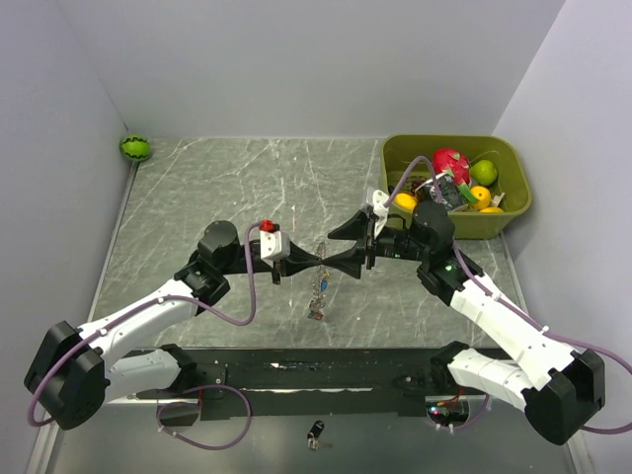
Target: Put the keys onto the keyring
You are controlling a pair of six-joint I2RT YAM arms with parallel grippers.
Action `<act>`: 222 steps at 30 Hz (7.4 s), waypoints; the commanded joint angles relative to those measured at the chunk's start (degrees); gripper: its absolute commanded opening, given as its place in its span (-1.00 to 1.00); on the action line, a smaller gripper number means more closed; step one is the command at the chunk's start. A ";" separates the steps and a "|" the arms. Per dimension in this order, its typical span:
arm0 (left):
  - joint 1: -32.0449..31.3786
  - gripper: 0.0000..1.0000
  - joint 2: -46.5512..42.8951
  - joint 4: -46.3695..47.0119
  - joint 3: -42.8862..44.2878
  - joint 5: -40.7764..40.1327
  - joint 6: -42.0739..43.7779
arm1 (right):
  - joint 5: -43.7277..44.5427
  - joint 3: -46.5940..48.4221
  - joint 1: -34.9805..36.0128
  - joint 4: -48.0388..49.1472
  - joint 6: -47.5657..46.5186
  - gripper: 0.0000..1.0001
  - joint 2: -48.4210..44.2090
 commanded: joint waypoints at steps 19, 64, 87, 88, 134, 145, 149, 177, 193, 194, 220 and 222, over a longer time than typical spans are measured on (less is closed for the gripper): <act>2.84 -0.98 -3.06 14.87 -2.21 -0.67 -2.00 | 1.84 -3.45 0.18 8.87 1.61 0.99 -1.86; 3.10 -0.98 20.84 38.58 10.53 1.97 -15.34 | 16.60 -6.97 0.09 5.63 -0.59 1.00 -12.32; 0.29 -0.98 41.86 69.90 0.08 -6.55 -28.46 | 18.63 -8.29 0.09 5.89 0.20 0.99 -11.80; 0.20 -0.98 41.24 69.02 -0.62 -6.55 -27.06 | 18.54 -8.29 0.09 5.97 0.29 0.99 -11.53; 6.00 0.35 32.72 50.99 -9.24 -17.62 -21.51 | 14.76 -6.53 0.00 5.45 1.17 1.00 -6.35; 9.95 0.93 30.16 64.14 -13.63 -15.44 -29.93 | 14.32 -6.62 -0.09 6.06 1.34 0.99 -6.08; 12.41 0.93 31.74 74.70 -15.48 -14.20 -37.30 | 14.41 -6.45 0.00 5.62 1.34 0.99 -6.08; 15.23 0.93 5.13 40.90 -14.16 -28.52 -29.24 | 15.91 -5.57 0.00 5.36 1.52 0.99 -4.76; 15.23 0.93 -15.54 16.20 -13.01 -57.69 -27.92 | 22.11 -6.97 -0.09 5.01 4.50 0.99 -5.55; 15.23 0.93 -15.97 15.23 -13.37 -59.36 -28.36 | 24.76 -7.49 0.00 4.49 5.46 0.99 -5.64; 15.23 0.93 -16.77 0.55 -21.72 -78.09 -35.13 | 70.39 -27.80 -1.93 0.96 18.74 1.00 -18.82; 15.23 0.93 -16.16 0.80 -22.16 -78.62 -35.04 | 71.10 -28.50 -1.84 1.23 18.57 1.00 -19.61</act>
